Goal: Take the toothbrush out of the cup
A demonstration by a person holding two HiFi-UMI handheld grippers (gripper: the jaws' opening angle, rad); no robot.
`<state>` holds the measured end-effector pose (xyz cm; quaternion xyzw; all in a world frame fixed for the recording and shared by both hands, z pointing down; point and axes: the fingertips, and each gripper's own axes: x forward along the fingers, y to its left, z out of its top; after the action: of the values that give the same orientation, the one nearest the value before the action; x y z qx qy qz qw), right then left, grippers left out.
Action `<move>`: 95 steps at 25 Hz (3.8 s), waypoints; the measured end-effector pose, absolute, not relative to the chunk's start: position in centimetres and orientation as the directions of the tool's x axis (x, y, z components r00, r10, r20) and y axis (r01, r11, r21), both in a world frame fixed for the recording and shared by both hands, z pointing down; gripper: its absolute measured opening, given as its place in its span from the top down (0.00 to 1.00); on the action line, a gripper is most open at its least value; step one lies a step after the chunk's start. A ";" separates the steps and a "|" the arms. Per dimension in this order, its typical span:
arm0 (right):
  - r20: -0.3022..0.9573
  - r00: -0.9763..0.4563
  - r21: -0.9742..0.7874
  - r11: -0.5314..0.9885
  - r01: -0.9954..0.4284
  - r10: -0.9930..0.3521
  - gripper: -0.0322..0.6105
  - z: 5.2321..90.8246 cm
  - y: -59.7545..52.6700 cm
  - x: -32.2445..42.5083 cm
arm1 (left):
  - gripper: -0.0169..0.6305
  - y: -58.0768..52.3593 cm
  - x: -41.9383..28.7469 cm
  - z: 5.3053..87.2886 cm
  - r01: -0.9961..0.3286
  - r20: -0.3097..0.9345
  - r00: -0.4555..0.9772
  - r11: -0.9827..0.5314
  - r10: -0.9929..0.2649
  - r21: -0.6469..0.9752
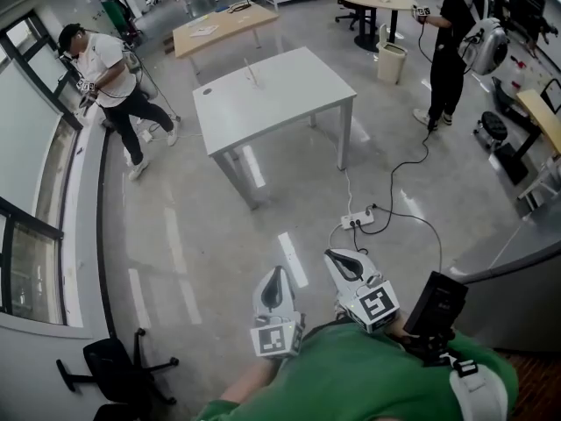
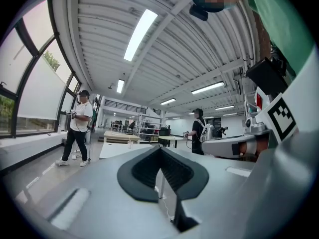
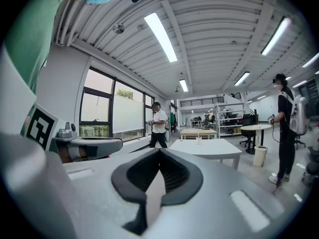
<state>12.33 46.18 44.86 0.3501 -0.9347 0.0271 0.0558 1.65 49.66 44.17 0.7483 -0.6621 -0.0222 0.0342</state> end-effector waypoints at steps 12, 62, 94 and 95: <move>0.095 -0.783 -0.070 0.780 -0.622 -0.615 0.95 44.2 37.0 15.4 | 0.96 41.0 5.3 43.7 -0.996 0.016 0.075 -0.074 -0.997 0.046; 0.109 -0.751 -0.059 0.750 -0.659 -0.651 0.95 44.6 11.5 5.7 | 0.97 14.7 -4.9 44.6 -0.993 0.054 0.094 -0.090 -0.994 0.081; 0.158 -0.737 -0.077 0.736 -0.672 -0.657 0.95 45.9 -5.2 3.5 | 0.97 -2.3 -6.9 45.8 -0.988 0.060 0.133 -0.127 -0.989 0.092; 0.159 -0.734 -0.073 0.734 -0.676 -0.660 0.95 45.9 -5.7 2.9 | 0.97 -2.9 -7.5 45.8 -0.987 0.050 0.134 -0.129 -0.990 0.097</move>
<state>2.90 -5.73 45.93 0.3595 -0.9290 0.0630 0.0610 -7.48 -2.95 45.78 0.7512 -0.6578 -0.0130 0.0531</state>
